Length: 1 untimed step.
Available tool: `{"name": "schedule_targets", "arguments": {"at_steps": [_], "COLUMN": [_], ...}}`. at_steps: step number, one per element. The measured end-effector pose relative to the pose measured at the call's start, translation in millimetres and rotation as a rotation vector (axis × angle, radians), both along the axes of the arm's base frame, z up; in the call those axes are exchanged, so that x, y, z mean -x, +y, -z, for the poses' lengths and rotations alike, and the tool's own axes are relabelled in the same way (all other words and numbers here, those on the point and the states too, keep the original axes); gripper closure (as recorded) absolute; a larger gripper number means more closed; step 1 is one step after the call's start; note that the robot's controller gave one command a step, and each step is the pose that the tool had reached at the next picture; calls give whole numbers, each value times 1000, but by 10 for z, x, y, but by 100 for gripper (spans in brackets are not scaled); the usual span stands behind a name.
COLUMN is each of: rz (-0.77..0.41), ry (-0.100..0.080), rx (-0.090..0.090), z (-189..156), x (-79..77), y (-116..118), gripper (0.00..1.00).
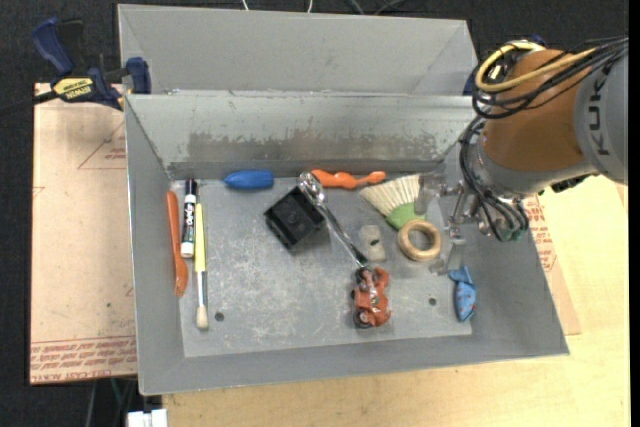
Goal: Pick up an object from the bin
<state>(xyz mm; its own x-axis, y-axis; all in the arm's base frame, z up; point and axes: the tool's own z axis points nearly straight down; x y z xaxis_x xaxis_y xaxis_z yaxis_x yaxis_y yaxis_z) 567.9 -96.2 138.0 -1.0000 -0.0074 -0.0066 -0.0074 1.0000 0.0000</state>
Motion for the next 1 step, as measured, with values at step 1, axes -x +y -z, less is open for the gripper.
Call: {"name": "schedule_targets", "arguments": {"at_steps": [1], "rz": [15], "ry": [5], "rx": [-2], "z": [321], "x": [8], "y": [-17], "gripper": [0]}}
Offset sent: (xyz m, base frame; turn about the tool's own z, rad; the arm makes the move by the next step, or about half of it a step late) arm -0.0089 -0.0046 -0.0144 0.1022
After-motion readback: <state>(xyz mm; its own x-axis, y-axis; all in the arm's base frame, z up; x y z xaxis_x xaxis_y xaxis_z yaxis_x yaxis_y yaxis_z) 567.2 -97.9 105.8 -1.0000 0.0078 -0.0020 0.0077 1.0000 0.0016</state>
